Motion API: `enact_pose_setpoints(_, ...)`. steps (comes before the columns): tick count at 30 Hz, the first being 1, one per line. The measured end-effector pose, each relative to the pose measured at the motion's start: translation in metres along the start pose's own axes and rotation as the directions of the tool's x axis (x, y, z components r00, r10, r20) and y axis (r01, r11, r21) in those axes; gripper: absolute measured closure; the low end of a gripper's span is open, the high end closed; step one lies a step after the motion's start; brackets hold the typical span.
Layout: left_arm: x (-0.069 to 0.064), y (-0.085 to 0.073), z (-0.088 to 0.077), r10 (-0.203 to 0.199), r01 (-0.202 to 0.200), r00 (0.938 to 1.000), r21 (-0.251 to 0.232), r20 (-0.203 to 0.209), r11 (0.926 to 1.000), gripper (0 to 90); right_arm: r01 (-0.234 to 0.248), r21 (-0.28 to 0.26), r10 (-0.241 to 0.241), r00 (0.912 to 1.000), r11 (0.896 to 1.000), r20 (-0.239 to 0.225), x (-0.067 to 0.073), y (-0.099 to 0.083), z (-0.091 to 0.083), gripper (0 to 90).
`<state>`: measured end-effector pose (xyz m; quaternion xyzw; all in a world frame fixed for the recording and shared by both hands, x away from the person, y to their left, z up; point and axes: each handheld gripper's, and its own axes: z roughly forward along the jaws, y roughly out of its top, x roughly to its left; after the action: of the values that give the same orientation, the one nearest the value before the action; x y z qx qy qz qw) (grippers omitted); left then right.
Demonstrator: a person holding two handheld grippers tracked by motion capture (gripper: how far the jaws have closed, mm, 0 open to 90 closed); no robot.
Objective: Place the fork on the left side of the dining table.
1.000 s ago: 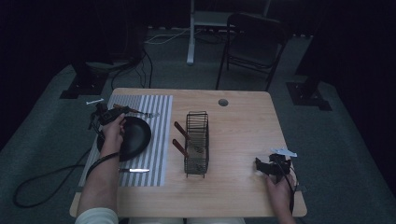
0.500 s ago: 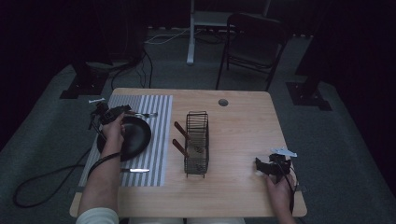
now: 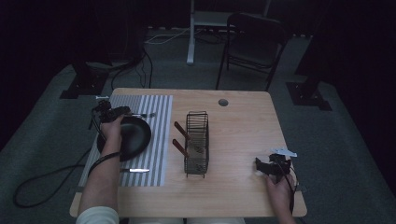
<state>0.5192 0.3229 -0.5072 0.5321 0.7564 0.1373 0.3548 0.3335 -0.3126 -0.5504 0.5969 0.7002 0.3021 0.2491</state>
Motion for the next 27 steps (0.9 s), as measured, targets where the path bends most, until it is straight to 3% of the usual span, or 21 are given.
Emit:
enact_pose_setpoints(1,-0.001,0.0,0.001,0.034,-0.034,0.9991,0.005,-0.024,0.9994,27.7,0.0,0.0,0.0,1.0,1.0,0.0,0.0,0.0,0.0,12.0)
enact_pose_setpoints(3,-0.002,-0.001,0.003,0.066,-0.065,0.9969,0.013,-0.043,0.9978,25.5,0.0,0.0,0.0,1.0,1.0,0.0,0.0,0.0,0.0,12.0)
enact_pose_setpoints(5,-0.003,-0.001,0.005,0.082,-0.082,0.9951,0.015,-0.055,0.9965,19.7,0.0,0.0,0.0,1.0,1.0,0.0,0.0,0.0,0.0,12.0)
enact_pose_setpoints(9,-0.004,-0.002,0.005,0.101,-0.1,0.9929,0.019,-0.064,0.9948,19.7,0.0,0.0,0.0,1.0,1.0,0.0,0.0,0.0,0.0,12.0)
enact_pose_setpoints(18,-0.007,-0.007,-0.003,0.133,-0.134,0.989,0.0,-0.064,0.991,19.7,0.0,0.0,0.0,1.0,1.0,0.0,0.0,0.0,0.0,12.0)
enact_pose_setpoints(24,-0.012,-0.01,-0.015,0.163,-0.164,0.9862,-0.011,-0.028,0.9864,19.7,0.0,0.0,0.0,1.0,1.0,0.0,0.0,0.0,0.0,12.0)
enact_pose_setpoints(27,-0.016,-0.016,-0.022,0.177,-0.178,0.9836,-0.027,-0.033,0.9836,19.7,0.0,0.0,0.0,1.0,1.0,0.0,0.0,0.0,0.0,12.0)
